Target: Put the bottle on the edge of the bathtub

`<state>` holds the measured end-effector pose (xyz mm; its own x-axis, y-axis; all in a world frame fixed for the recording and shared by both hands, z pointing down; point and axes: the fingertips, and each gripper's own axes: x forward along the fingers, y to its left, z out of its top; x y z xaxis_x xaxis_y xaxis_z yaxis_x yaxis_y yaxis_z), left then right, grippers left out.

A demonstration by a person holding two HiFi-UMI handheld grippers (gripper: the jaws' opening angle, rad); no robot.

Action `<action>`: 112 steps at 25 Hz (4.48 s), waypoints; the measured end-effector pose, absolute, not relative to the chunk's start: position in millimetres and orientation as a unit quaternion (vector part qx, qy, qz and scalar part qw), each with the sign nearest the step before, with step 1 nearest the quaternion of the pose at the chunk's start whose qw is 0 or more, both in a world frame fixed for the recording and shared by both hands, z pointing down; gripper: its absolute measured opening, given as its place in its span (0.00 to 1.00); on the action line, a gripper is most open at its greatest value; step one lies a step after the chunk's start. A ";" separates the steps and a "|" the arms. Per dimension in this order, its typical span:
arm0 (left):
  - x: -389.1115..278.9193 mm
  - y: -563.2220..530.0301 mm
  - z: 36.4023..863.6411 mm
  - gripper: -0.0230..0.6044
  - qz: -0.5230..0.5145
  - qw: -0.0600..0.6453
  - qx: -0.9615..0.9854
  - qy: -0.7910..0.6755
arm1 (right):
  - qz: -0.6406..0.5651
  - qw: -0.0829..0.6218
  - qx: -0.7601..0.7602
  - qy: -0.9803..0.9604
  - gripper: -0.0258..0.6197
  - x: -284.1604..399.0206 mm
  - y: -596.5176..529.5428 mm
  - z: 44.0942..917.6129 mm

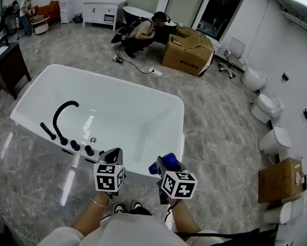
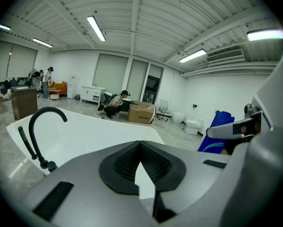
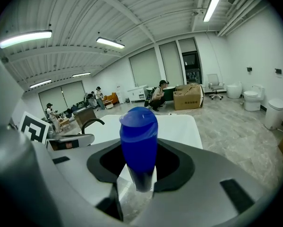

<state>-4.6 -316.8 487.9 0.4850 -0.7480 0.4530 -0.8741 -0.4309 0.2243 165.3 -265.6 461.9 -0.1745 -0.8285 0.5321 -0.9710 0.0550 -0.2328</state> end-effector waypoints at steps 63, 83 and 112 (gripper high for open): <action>-5.2 -239.7 694.9 0.05 0.253 0.314 0.784 -0.472 | 0.328 0.215 0.614 -0.685 0.30 201.8 -257.8 657.5; -11.2 -239.5 701.8 0.05 0.244 0.315 0.778 -0.485 | 0.298 0.220 0.621 -0.691 0.30 206.9 -272.5 667.2; -13.9 -224.8 709.8 0.05 0.249 0.322 0.776 -0.481 | 0.236 0.232 0.628 -0.704 0.31 191.4 -259.8 666.0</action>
